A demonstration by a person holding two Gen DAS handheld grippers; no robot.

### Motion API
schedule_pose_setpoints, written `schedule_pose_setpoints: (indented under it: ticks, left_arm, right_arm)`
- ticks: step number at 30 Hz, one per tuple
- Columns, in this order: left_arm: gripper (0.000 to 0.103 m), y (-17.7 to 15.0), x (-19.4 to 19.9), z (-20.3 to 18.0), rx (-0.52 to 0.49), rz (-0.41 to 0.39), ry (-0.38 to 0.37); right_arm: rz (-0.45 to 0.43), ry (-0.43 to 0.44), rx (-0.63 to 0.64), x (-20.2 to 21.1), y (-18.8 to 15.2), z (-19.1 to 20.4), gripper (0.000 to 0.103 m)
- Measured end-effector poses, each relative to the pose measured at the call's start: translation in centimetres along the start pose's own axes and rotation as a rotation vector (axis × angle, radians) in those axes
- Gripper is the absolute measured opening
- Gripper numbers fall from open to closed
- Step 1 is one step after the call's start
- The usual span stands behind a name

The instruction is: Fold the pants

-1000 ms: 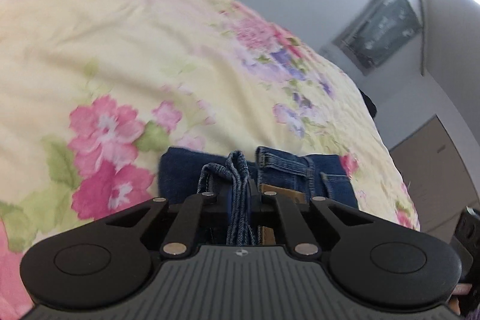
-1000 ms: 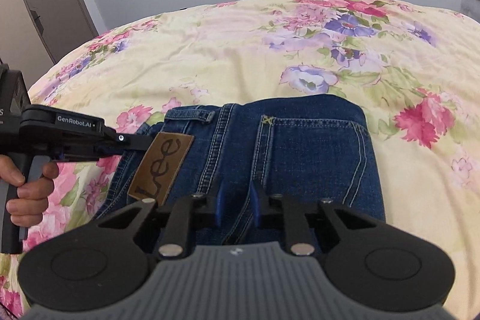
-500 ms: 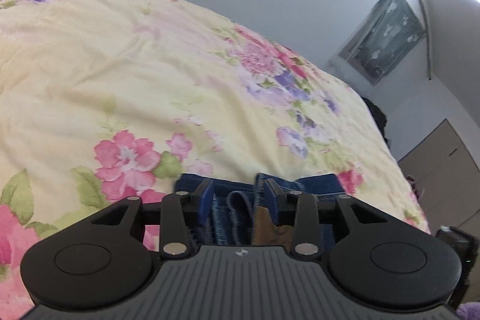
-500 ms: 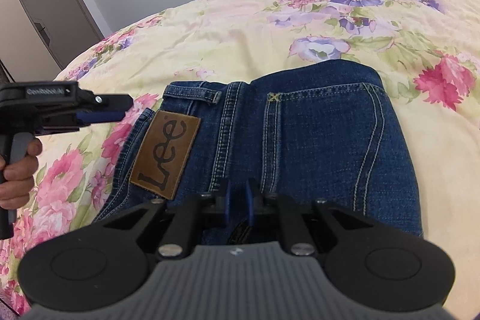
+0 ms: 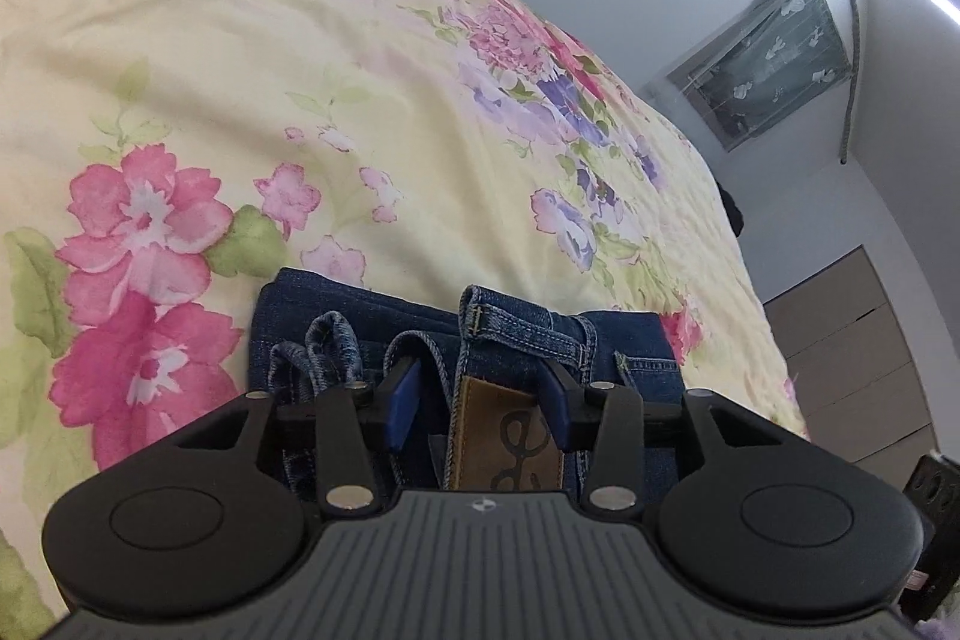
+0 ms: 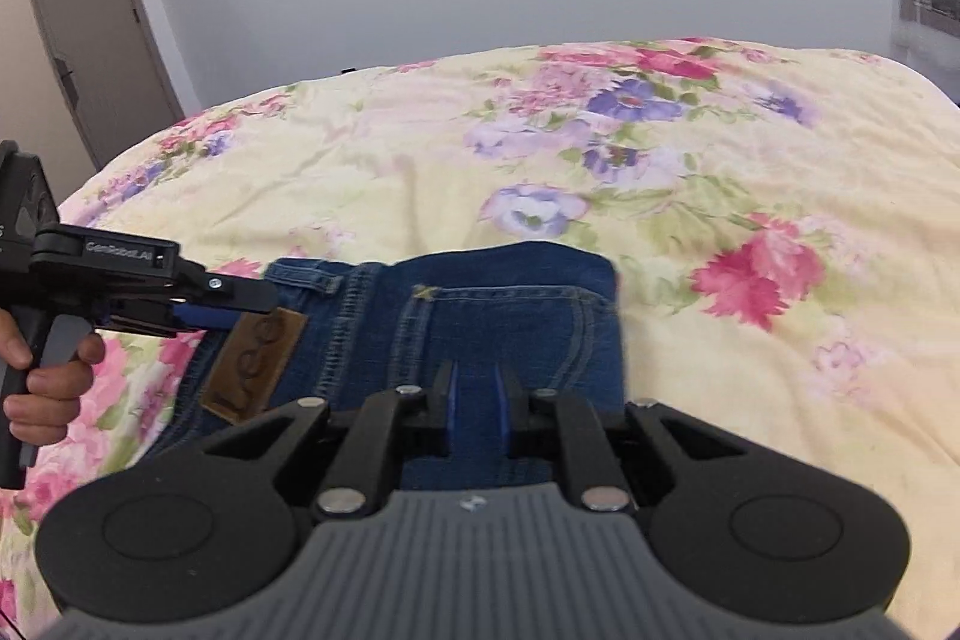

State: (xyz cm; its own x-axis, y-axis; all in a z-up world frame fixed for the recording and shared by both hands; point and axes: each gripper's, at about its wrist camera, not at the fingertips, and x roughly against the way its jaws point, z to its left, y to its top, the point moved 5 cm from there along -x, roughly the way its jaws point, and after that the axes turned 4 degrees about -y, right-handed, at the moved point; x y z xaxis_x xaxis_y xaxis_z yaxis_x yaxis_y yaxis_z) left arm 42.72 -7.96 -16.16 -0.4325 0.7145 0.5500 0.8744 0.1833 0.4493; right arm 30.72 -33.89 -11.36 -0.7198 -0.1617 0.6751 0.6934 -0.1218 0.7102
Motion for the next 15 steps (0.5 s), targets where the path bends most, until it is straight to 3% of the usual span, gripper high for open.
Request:
schedule_pose_setpoints:
  ticks: [3,6,8,10,12,15]
  left_arm:
    - [0.041,0.1,-0.8,0.2,0.044,-0.008,-0.058]
    - [0.041,0.0,-2.0,0.4,0.035,0.006,-0.026]
    - [0.033,0.0,-1.9,0.1,0.019,-0.002,-0.003]
    - [0.019,0.0,-0.7,-1.6,-0.075,-0.031,0.027]
    - [0.016,0.1,0.9,-4.3,-0.193,-0.052,0.046]
    - [0.013,0.7,3.1,-6.7,-0.289,-0.042,0.033]
  right_arm:
    - [0.014,-0.001,-0.090,-0.5,-0.6,-2.3,0.009]
    - [0.001,0.002,-0.125,-0.5,-1.1,-3.1,0.009]
    - [-0.003,-0.005,-0.130,-0.4,-1.2,-3.2,0.009]
    - [-0.001,-0.016,-0.130,-0.1,-1.1,-3.2,0.009]
    - [-0.008,-0.018,-0.120,0.6,-0.9,-3.0,0.009]
    - [-0.033,-0.021,-0.078,2.2,-0.2,-2.5,0.009]
